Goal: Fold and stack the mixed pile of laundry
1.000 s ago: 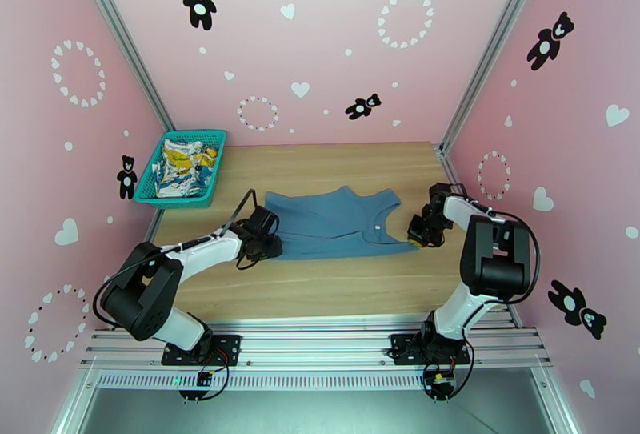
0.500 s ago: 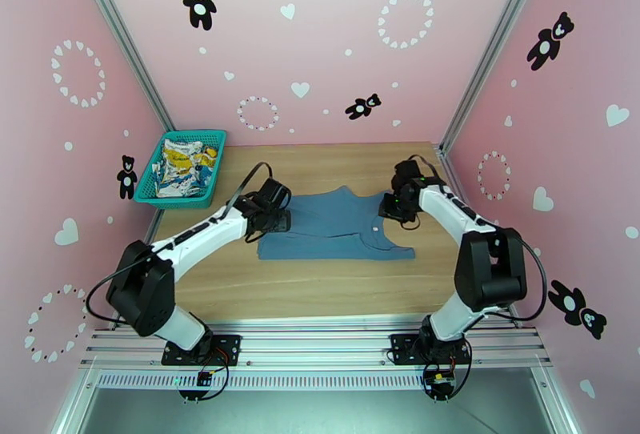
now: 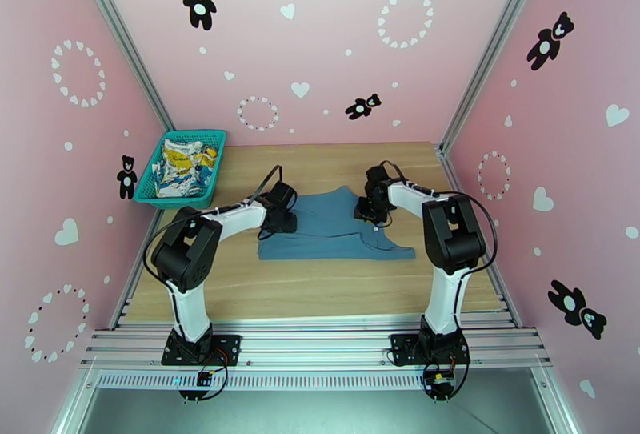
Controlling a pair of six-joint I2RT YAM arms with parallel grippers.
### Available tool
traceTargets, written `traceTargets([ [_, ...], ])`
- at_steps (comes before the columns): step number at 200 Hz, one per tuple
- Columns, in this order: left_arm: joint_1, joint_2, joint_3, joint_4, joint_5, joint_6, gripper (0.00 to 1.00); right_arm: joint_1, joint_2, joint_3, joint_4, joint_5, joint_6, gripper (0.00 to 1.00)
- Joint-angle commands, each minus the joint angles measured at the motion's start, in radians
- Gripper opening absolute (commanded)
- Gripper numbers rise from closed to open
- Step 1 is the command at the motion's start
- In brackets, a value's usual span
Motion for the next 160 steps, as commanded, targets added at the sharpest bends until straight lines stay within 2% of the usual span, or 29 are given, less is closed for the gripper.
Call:
traceTargets([
  [1, -0.005, -0.060, -0.120, -0.038, 0.059, -0.049, 0.49, -0.023, -0.024, -0.113, -0.054, 0.033, -0.004, 0.34],
  [20, -0.004, -0.104, -0.151, -0.050, 0.049, -0.048, 0.50, -0.022, -0.053, -0.118, -0.078, 0.043, -0.006, 0.34],
  [45, 0.010, -0.090, -0.066, -0.083, 0.012, -0.013, 0.52, -0.024, -0.081, -0.053, -0.106, 0.046, -0.028, 0.36],
  [68, 0.026, -0.047, 0.070, -0.117, -0.003, 0.023, 0.53, -0.033, -0.049, 0.091, -0.164, 0.076, -0.131, 0.40],
  [83, 0.036, -0.030, 0.141, -0.145, -0.011, 0.044, 0.54, -0.035, -0.022, 0.173, -0.164, 0.024, -0.247, 0.42],
  [118, 0.091, -0.019, 0.191, -0.163, -0.017, 0.085, 0.55, -0.019, 0.082, 0.325, -0.163, -0.048, -0.450, 0.43],
  [160, 0.186, 0.054, 0.198, -0.087, 0.043, 0.158, 0.59, 0.016, 0.277, 0.546, -0.220, -0.040, -0.462, 0.45],
])
